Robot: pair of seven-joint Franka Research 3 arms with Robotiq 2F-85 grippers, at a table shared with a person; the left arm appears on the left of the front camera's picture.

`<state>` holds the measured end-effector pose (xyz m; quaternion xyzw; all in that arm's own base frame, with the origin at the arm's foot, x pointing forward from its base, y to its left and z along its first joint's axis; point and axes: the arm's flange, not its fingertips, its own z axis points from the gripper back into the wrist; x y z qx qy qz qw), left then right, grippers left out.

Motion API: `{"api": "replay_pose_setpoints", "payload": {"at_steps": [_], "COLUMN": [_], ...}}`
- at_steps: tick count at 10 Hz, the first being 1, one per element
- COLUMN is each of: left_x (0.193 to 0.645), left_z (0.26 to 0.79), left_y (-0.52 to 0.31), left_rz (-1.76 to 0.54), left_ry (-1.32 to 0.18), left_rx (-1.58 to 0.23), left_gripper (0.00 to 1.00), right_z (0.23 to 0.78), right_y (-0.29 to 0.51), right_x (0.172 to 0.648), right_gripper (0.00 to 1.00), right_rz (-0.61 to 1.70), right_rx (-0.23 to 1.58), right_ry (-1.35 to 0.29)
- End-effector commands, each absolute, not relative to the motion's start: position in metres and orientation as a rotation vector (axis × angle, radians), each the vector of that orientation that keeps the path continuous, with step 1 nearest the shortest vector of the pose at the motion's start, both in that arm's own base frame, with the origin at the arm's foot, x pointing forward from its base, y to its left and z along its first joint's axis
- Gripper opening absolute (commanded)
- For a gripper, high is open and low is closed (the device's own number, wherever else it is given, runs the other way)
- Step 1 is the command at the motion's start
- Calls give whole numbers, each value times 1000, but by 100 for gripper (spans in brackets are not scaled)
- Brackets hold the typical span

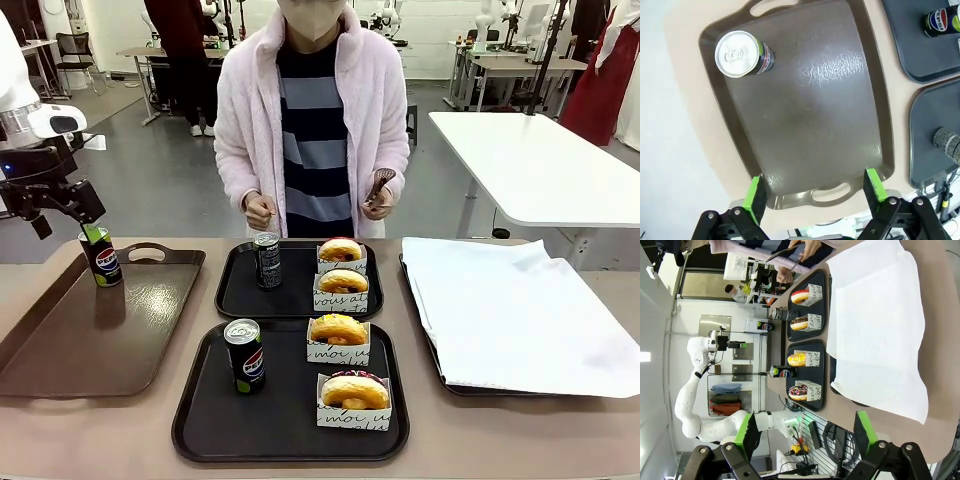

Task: Set up donuts and drinks on trays.
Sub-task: Pick up one Pepsi coke from the Handle tray and place it on the Flat Tray without a Pepsi coke.

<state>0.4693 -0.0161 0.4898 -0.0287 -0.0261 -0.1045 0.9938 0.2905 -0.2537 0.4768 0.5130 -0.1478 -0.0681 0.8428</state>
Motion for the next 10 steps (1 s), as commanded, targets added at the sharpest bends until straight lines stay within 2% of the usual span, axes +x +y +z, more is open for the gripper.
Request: {"api": "replay_pose_setpoints", "payload": {"at_steps": [1, 5, 6, 8, 10], "left_x": [476, 472, 472, 447, 429], "left_z": [486, 485, 480, 476, 463], "left_y": [-20, -22, -6, 49, 106], "left_rz": [-232, -216, -248, -290, -271], "left_ry": [-48, -44, -54, -80, -144], "left_rx": [-112, -90, -214, -593, -834], "left_gripper": [100, 100, 100, 100, 100], "right_z": [477, 477, 477, 477, 477], "right_y": [-253, -253, -253, -253, -253], "right_x": [291, 291, 291, 291, 291], "right_gripper": [100, 100, 100, 100, 100], "right_rz": [-136, -136, -136, -136, -136], "right_rx": [1098, 1098, 1098, 1098, 1098], "right_ry": [-330, -330, -330, -330, -330]}}
